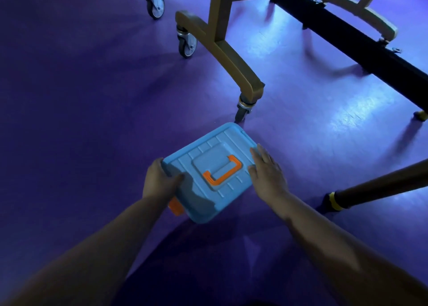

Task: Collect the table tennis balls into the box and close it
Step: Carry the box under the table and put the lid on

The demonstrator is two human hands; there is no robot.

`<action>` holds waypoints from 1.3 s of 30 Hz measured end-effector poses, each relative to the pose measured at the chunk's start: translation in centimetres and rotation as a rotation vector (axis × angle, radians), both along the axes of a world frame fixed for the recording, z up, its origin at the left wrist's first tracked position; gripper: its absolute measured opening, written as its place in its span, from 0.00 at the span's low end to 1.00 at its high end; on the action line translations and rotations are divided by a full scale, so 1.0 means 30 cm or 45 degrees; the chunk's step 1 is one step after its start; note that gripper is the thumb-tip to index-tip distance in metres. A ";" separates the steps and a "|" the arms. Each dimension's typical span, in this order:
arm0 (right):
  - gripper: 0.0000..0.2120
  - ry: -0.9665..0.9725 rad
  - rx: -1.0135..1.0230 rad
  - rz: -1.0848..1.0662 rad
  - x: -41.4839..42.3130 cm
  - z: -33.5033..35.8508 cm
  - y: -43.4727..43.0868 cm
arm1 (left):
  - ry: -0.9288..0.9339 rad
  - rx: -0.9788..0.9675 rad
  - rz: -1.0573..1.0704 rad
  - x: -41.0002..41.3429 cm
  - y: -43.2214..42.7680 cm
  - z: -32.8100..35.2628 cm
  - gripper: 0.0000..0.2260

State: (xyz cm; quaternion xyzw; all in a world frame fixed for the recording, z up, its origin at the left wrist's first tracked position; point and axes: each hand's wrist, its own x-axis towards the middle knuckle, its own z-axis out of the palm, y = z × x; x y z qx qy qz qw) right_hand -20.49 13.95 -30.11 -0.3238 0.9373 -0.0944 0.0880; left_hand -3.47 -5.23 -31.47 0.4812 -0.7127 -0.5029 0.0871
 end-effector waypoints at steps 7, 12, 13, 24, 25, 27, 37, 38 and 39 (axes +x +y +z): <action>0.22 0.038 -0.001 -0.123 -0.037 -0.015 -0.039 | 0.030 0.495 0.459 0.086 0.083 -0.046 0.47; 0.16 0.092 -0.165 -0.409 -0.007 -0.044 0.004 | 0.159 0.695 0.282 0.102 0.107 -0.020 0.12; 0.16 0.056 -0.255 -0.457 -0.002 -0.048 0.023 | 0.153 0.540 0.258 0.106 0.101 -0.024 0.14; 0.27 -0.522 -0.663 -0.817 0.027 -0.087 0.074 | -0.028 -0.184 0.146 0.080 0.135 -0.017 0.10; 0.23 -0.552 -0.669 -0.821 0.032 -0.086 0.073 | -0.060 -0.244 0.103 0.072 0.128 -0.015 0.09; 0.12 -0.545 -0.681 -0.799 0.042 -0.079 0.067 | -0.121 -0.328 0.013 0.063 0.112 -0.012 0.08; 0.11 -0.192 -0.549 -0.691 0.045 -0.079 0.062 | -0.074 -0.251 0.014 0.054 0.100 -0.029 0.15; 0.11 -0.173 -0.544 -0.700 0.045 -0.079 0.060 | -0.074 -0.250 0.016 0.052 0.100 -0.031 0.15; 0.11 -0.155 -0.538 -0.704 0.046 -0.077 0.056 | -0.078 -0.249 0.016 0.051 0.100 -0.032 0.15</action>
